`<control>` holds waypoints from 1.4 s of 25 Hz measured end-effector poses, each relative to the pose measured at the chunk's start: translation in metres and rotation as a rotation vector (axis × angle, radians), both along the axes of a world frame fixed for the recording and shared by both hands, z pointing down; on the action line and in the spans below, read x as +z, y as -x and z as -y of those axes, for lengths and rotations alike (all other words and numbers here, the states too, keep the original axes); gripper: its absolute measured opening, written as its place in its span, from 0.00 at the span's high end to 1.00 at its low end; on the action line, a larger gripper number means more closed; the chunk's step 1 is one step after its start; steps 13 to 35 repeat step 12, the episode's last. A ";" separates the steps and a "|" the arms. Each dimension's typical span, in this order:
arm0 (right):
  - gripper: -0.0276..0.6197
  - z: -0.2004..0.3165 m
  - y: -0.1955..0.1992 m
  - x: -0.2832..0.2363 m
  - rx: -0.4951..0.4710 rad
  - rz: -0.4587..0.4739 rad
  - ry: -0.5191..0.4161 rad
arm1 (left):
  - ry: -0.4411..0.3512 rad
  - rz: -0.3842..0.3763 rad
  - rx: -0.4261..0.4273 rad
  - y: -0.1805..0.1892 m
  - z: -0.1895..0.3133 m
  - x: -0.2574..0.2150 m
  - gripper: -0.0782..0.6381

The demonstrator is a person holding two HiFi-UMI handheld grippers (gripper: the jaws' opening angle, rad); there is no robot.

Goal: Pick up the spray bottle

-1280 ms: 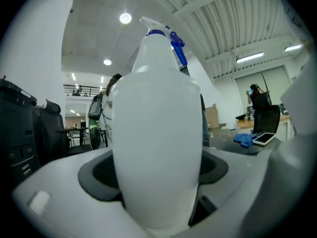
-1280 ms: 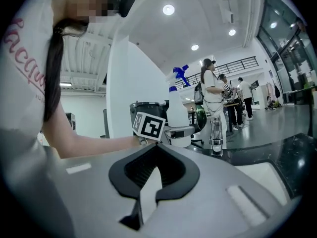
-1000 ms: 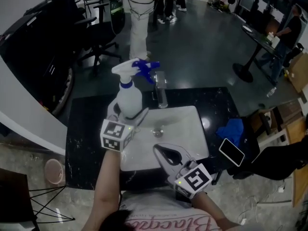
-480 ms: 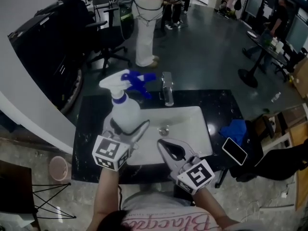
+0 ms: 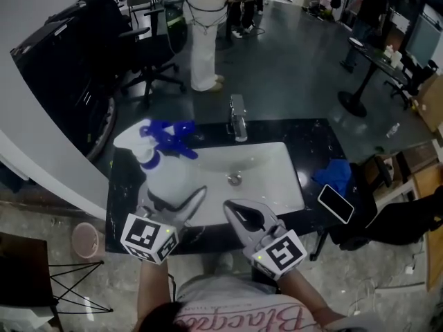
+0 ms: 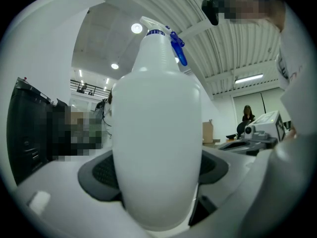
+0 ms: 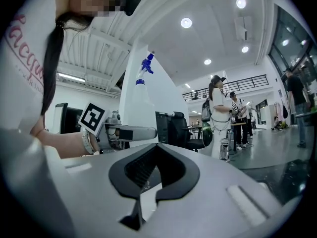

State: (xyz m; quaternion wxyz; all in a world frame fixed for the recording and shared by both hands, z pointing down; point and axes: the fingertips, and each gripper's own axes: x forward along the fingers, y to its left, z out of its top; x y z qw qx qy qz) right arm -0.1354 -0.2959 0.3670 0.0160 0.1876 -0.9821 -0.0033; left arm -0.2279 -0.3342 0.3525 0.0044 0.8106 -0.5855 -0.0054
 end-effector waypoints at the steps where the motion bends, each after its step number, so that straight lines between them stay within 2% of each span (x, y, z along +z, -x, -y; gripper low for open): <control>1: 0.96 -0.001 -0.001 -0.001 0.001 0.000 -0.004 | 0.002 -0.003 -0.001 -0.001 -0.003 0.001 0.32; 12: 0.96 -0.010 0.002 -0.007 -0.005 -0.006 -0.027 | 0.000 -0.002 0.036 -0.018 -0.021 -0.002 0.32; 35: 0.96 -0.010 0.002 -0.007 -0.005 -0.006 -0.027 | 0.000 -0.002 0.036 -0.018 -0.021 -0.002 0.32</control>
